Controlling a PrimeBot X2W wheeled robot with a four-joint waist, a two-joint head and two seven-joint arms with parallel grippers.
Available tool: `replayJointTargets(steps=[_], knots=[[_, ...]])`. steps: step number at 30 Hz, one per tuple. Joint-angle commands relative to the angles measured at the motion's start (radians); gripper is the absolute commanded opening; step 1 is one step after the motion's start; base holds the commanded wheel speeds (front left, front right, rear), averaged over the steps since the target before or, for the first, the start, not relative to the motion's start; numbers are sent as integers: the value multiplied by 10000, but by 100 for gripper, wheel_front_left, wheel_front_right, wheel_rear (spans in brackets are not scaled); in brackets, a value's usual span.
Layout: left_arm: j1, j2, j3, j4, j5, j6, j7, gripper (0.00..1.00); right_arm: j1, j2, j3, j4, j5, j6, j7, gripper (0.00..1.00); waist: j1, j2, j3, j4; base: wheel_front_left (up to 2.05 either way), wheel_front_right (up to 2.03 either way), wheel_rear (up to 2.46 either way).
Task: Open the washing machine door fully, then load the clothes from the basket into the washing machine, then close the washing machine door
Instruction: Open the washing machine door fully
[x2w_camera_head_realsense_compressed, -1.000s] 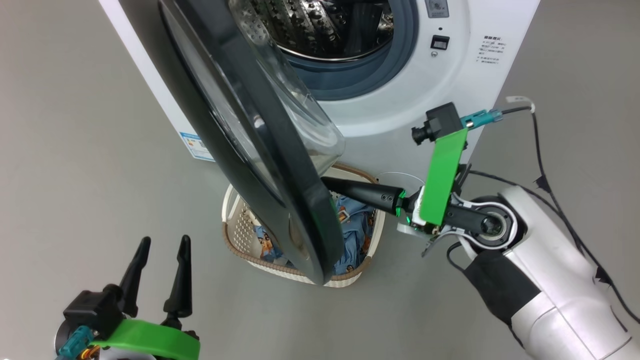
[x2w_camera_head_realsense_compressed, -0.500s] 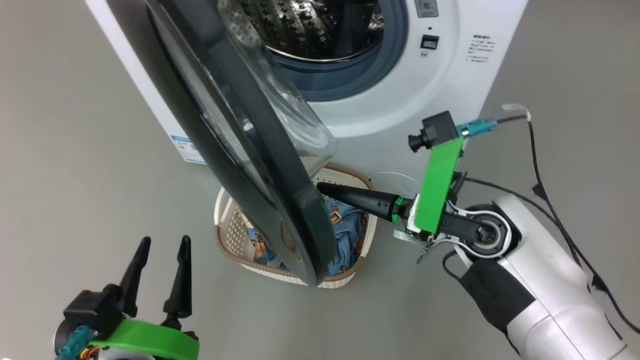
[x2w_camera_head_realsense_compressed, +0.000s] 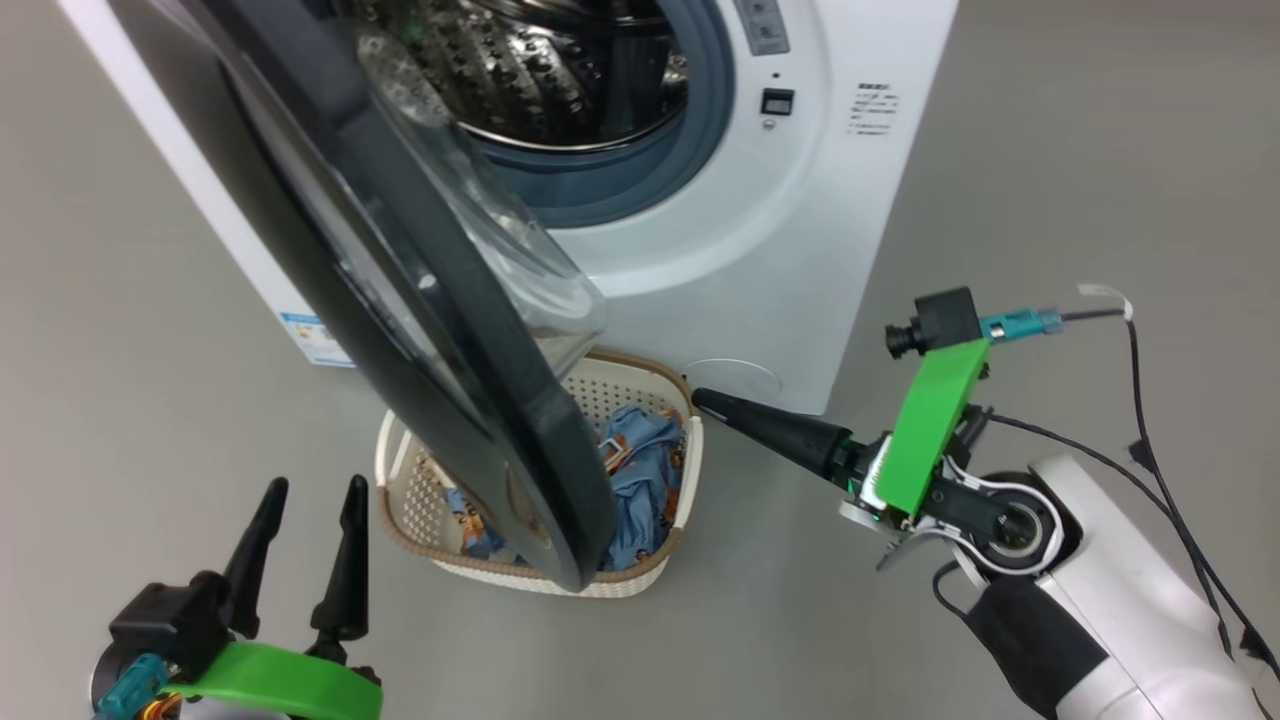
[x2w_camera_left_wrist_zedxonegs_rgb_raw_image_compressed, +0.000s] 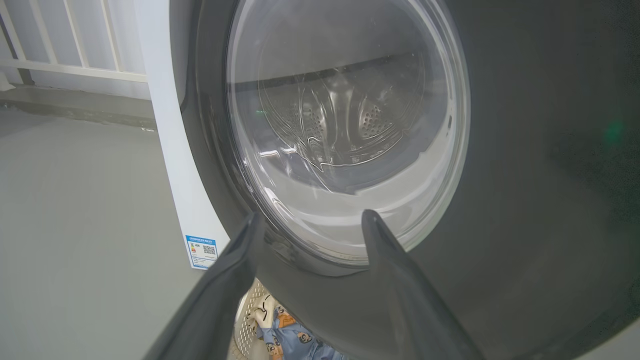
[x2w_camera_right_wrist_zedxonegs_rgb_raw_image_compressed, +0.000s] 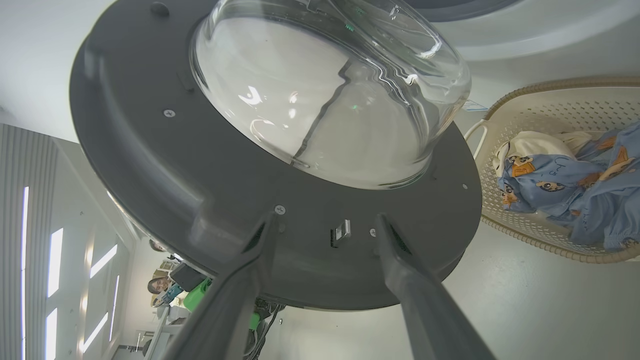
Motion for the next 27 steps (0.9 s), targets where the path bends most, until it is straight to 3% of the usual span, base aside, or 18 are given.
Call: replayJointTargets(steps=[1,15,27], knots=[[-55,260,391,-241,-66,-16,-65,100,164,39,31,-344,-147,16,-115,100,0,0,-77,-163,0,0,0],[585,263,691,-388,23,-16,-65,100,1793,-1075,-381,-766,-76,16,-1246,100,0,0,-648,-852,0,0,0],[906,311,730,-357,19,-16,-65,100,3086,-1899,-449,-902,-647,16,-3046,100,0,0,-856,-1221,0,0,0]])
